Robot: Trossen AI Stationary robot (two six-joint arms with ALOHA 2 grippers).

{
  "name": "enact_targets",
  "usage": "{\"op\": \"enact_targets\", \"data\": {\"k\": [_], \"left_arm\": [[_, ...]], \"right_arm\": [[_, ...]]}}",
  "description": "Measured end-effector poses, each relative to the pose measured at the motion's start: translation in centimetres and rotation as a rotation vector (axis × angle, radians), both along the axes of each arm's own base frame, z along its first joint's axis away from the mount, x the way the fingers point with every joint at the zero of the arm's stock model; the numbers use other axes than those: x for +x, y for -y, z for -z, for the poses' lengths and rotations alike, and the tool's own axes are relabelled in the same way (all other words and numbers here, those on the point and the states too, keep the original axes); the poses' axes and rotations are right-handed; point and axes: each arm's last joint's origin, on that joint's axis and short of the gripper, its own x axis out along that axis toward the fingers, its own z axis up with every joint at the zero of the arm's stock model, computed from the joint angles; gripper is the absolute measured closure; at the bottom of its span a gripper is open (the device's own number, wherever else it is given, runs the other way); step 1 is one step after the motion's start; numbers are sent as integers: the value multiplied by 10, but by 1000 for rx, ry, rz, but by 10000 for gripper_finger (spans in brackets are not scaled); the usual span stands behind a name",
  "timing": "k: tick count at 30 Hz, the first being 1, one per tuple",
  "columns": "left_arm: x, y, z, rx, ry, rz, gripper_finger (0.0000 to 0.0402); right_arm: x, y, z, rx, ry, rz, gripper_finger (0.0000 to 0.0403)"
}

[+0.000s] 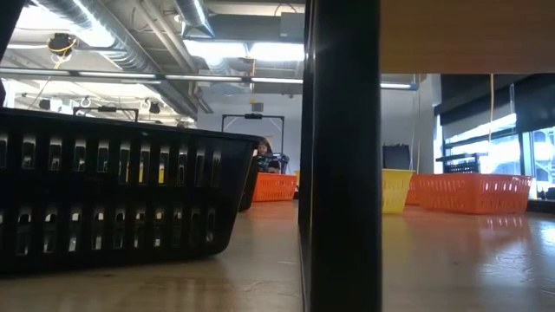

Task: Stack baskets on shelf by color
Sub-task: Put the bottom right orange bin on the shelf

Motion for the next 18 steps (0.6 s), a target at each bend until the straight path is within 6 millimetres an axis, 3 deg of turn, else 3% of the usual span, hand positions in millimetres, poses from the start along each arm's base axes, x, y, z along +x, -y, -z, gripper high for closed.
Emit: {"op": "enact_targets", "data": {"k": [5,11,18], "left_arm": [[-12,-14,-25,-40,84,-168,347],[-31,-47,-56,-192,214,-554,347],[-45,-88,-72,-440,316,-1000,347]], "right_arm": [[-3,3,0,47,-1,129,402],[-15,12,6,118,-56,470,402],[-23,21,15,319,-170,809,402]]}}
